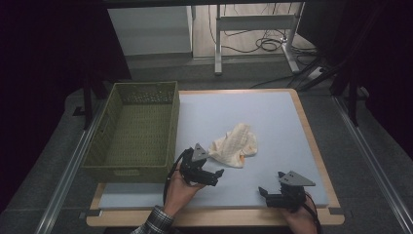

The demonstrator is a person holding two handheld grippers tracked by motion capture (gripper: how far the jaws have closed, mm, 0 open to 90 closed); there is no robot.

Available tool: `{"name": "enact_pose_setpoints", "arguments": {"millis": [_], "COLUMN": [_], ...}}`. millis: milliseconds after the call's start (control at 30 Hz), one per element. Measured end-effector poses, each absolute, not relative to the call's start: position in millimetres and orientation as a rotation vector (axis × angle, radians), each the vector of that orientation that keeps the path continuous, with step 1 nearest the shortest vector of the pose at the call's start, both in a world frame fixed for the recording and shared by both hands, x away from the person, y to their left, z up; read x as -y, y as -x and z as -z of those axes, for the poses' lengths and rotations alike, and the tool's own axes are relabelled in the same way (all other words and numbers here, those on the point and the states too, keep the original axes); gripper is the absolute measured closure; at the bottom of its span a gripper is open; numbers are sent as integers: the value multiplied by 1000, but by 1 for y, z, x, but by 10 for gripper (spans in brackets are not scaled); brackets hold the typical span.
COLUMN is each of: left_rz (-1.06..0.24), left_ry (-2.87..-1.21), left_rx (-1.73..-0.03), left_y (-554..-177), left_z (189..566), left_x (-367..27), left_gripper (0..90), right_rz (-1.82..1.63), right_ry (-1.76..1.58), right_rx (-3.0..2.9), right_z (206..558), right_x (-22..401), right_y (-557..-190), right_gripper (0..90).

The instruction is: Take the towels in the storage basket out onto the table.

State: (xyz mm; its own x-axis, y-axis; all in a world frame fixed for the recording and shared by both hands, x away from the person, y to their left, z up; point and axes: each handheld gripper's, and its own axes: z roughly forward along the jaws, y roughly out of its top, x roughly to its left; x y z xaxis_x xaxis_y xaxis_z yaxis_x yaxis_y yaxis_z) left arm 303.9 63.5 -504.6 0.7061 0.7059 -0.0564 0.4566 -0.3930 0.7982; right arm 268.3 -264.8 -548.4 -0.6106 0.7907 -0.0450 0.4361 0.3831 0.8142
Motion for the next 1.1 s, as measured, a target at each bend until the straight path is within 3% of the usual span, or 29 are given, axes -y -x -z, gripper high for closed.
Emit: {"name": "enact_pose_setpoints", "arguments": {"millis": [367, 500, 600, 700, 800, 833, 867, 967, 1100], "left_rz": [-384, -386, -394, -408, -412, -421, -419, -411, -431], "left_ry": [-2060, -2060, -2057, -2050, -2053, -2055, -2059, -2068, -2094], "left_rx": [-901, -902, -896, -880, -857, -851, -842, -811, -813], "left_y": [-295, -296, -298, -302, -305, -307, -308, -318, -330], "left_z": [521, 524, 524, 518, 513, 510, 506, 495, 490], "left_x": [-67, -66, -64, -61, -58, -56, -54, -45, -37], "left_gripper": [57, 87, 162, 271, 380, 401, 401, 541, 575], "right_rz": [-1114, -1115, -1099, -1102, -1127, -1146, -1146, -1160, -1150], "right_ry": [-1061, -1065, -1076, -1089, -1100, -1098, -1098, -1090, -1092], "right_rx": [-2214, -2213, -2218, -2238, -2249, -2248, -2248, -2283, -2329], "right_z": [548, 548, 547, 541, 536, 530, 530, 522, 518], "right_x": [264, 264, 264, 264, 265, 266, 266, 267, 264], "right_y": [-267, -267, -267, -266, -268, -271, -271, -288, -311], "right_gripper": [64, 64, 72, 217, 281, 349, 349, 476, 565]}}
